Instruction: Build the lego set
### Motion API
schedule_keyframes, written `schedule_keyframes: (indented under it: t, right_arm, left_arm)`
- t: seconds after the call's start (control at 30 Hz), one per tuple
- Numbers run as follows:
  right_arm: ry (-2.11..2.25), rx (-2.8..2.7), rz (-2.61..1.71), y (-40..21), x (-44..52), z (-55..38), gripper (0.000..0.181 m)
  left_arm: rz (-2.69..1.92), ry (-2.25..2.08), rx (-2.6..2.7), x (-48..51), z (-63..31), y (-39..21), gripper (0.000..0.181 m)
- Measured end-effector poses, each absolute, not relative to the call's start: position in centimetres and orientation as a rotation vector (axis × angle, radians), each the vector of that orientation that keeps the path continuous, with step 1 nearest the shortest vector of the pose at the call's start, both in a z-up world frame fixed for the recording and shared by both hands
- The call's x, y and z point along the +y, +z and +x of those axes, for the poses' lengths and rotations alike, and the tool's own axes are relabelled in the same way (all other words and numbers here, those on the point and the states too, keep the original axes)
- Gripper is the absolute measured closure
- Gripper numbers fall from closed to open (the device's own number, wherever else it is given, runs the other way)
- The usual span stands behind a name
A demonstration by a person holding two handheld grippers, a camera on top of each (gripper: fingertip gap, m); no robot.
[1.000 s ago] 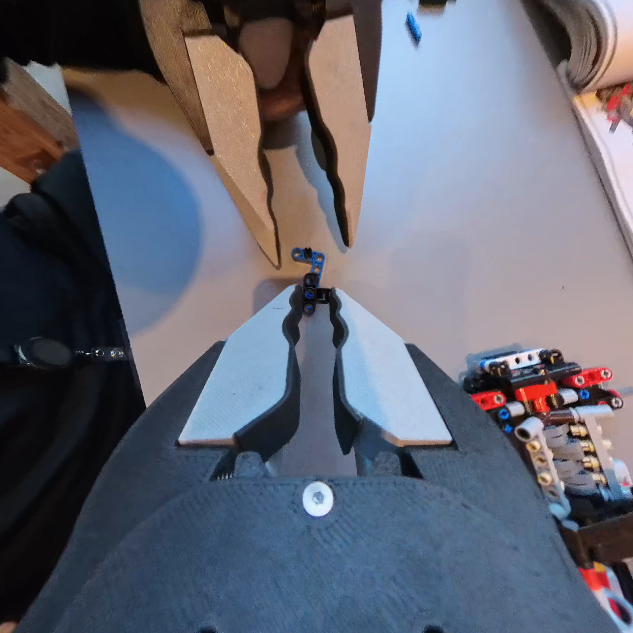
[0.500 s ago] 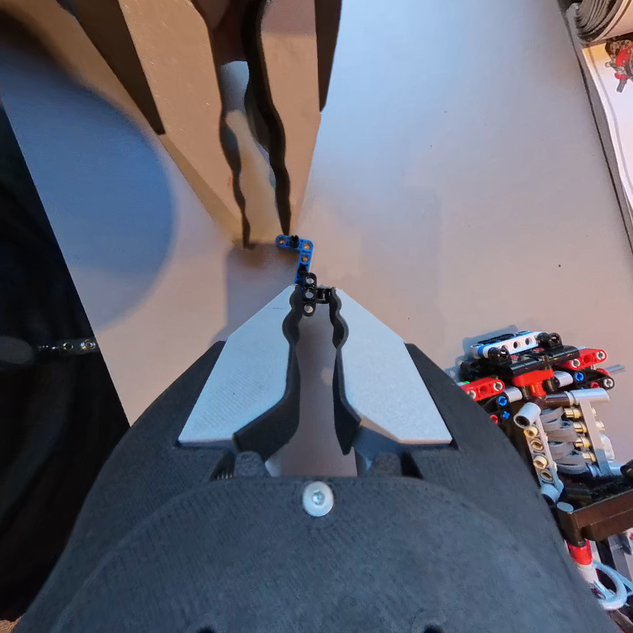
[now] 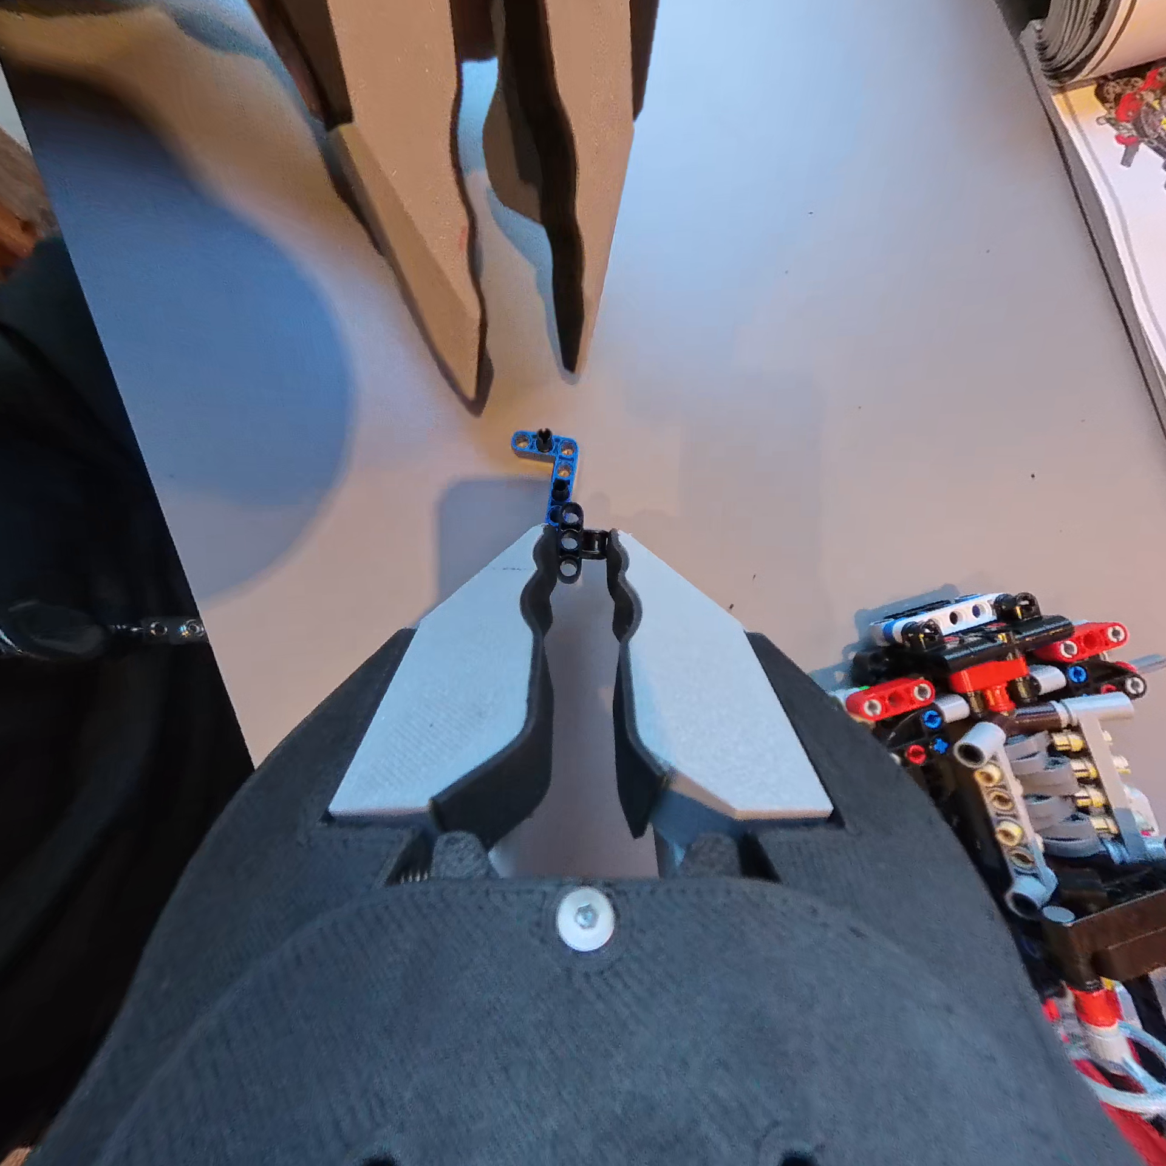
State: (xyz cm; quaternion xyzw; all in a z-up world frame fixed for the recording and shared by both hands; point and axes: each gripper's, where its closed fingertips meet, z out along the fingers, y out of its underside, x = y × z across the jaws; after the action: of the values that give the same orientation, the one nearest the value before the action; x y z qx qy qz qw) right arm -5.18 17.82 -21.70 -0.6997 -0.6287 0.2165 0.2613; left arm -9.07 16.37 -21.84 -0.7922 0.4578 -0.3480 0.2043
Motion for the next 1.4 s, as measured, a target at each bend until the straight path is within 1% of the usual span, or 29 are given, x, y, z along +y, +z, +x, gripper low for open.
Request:
schedule_keyframes:
  t: [0.07, 0.1, 0.2, 0.43, 0.67, 0.83, 0.97, 1.4]
  right_arm:
    - [0.589, -1.692, -1.903, -21.8, 17.9, -5.0, 0.169]
    - [0.586, -1.688, -1.905, -21.8, 17.9, -4.9, 0.169]
    - [0.589, -1.695, -1.894, -21.6, 17.8, -4.8, 0.169]
    - [0.562, -1.798, -1.838, -21.6, 17.4, -4.1, 0.169]
    - [0.481, -1.916, -1.781, -21.8, 17.6, -4.4, 0.169]
    - [0.483, -1.964, -1.749, -21.9, 17.4, -5.0, 0.169]
    - [0.49, -1.968, -1.742, -21.8, 17.4, -5.2, 0.169]
    - [0.476, -1.987, -1.737, -22.1, 17.4, -5.1, 0.169]
  left_arm:
    - [-2.227, -0.941, 1.329, 15.8, -8.3, -22.7, 0.145]
    - [-2.219, -0.932, 1.344, 15.6, -7.9, -22.8, 0.152]
    - [-2.217, -0.972, 1.388, 14.5, -6.8, -22.7, 0.149]
    - [-2.21, -0.926, 1.426, 14.4, -6.9, -22.7, 0.151]
    - [-2.069, -0.698, 1.426, 17.4, -7.0, -21.8, 0.173]
    - [-2.008, -0.677, 1.483, 17.3, -5.5, -21.9, 0.173]
    - [-1.979, -0.705, 1.495, 17.0, -5.0, -21.5, 0.168]
    - [-1.927, -0.667, 1.566, 16.8, -4.5, -21.7, 0.172]
